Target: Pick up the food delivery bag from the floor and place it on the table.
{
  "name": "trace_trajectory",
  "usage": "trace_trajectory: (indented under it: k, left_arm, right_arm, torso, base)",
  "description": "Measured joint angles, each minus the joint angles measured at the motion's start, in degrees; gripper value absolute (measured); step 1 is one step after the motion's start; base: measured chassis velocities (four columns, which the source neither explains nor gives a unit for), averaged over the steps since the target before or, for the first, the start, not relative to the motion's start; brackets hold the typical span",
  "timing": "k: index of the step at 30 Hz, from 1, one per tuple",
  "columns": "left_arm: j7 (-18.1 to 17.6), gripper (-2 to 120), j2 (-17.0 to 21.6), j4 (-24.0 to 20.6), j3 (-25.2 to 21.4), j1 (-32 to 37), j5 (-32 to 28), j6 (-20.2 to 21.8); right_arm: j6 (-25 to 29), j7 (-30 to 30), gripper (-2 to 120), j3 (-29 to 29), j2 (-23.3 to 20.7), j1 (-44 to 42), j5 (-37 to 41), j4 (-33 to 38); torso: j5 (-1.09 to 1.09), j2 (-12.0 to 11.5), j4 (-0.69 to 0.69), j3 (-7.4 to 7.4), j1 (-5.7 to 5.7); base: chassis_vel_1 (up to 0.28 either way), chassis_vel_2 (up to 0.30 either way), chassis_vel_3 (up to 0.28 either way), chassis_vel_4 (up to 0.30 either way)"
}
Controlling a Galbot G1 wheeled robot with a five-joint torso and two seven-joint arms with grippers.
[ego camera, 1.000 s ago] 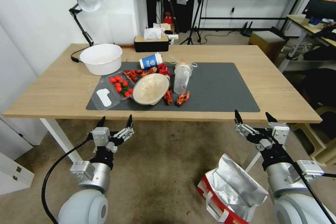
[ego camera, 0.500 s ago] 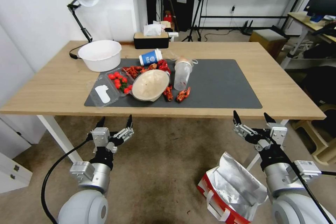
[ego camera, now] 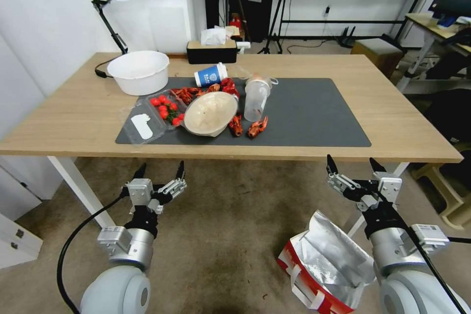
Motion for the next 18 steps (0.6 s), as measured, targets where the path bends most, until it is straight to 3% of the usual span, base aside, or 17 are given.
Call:
trace_trajectory:
  k: [18]
  left_arm:
    - [0.1,100,0.2,0.0,-0.3,0.2,0.0,-0.5]
  right_arm:
    - [0.1,0.0,100,-0.1,0.3,-0.1,-0.1,0.0]
  torso:
    - [0.00,-3.1,0.00,-1.84,-1.33]
  base:
    - [0.000,0.000,0.000,0.000]
